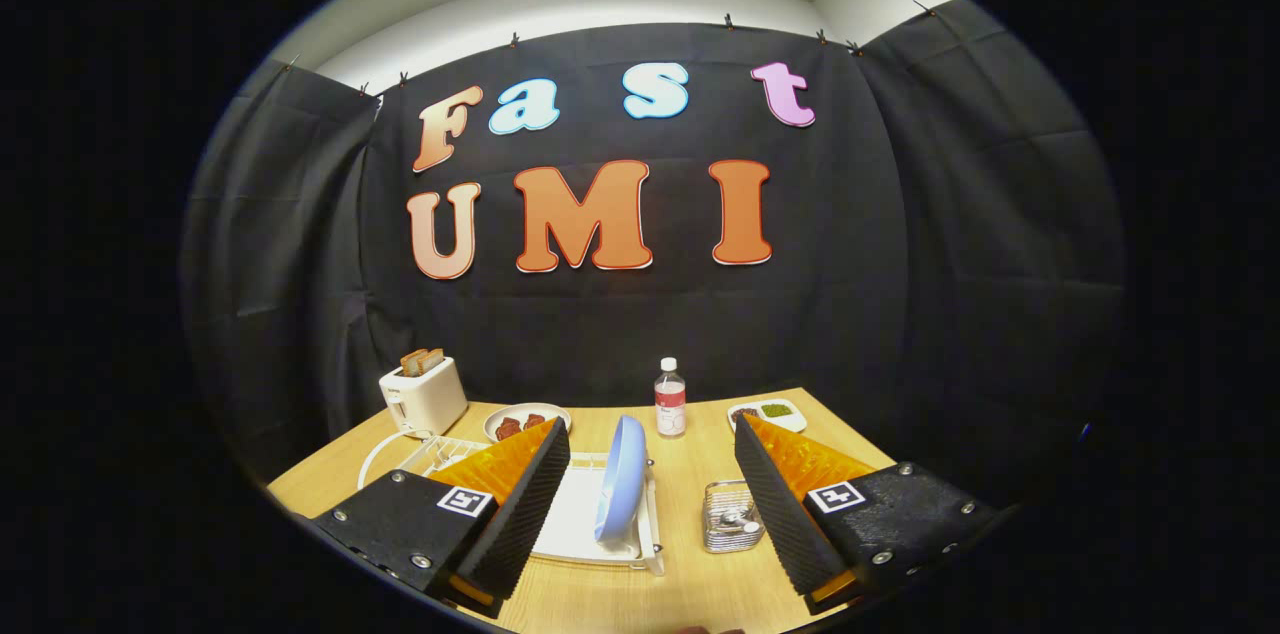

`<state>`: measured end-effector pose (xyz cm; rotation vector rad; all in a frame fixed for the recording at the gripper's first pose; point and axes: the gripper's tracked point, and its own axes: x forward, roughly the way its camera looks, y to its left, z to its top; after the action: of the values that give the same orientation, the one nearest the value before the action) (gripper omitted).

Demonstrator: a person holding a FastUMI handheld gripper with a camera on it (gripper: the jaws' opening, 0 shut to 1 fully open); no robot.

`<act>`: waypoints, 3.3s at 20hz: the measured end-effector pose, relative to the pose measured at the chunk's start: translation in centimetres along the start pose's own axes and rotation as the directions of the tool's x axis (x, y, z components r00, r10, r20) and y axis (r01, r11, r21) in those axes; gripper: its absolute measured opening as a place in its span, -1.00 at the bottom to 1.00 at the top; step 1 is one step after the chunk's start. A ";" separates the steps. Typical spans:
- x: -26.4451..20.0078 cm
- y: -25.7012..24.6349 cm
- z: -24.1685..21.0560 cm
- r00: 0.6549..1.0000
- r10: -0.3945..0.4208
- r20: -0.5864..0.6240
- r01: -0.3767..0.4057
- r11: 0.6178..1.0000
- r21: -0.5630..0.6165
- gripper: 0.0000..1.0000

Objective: Take the plate from the dish rack, then take the spoon from the basket and place it into the plate.

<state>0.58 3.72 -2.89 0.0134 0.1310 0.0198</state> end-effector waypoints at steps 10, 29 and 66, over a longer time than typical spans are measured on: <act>7.4 2.3 -5.1 0.989 0.006 -0.149 -0.010 1.000 -0.022 0.97; 15.4 1.8 -15.7 0.802 -0.149 -0.578 0.125 0.989 -0.082 -0.26; -5.1 8.3 -16.3 0.831 0.101 -0.547 0.101 0.940 0.326 -0.53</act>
<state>-6.78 12.10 -18.30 0.3628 0.7261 -0.0001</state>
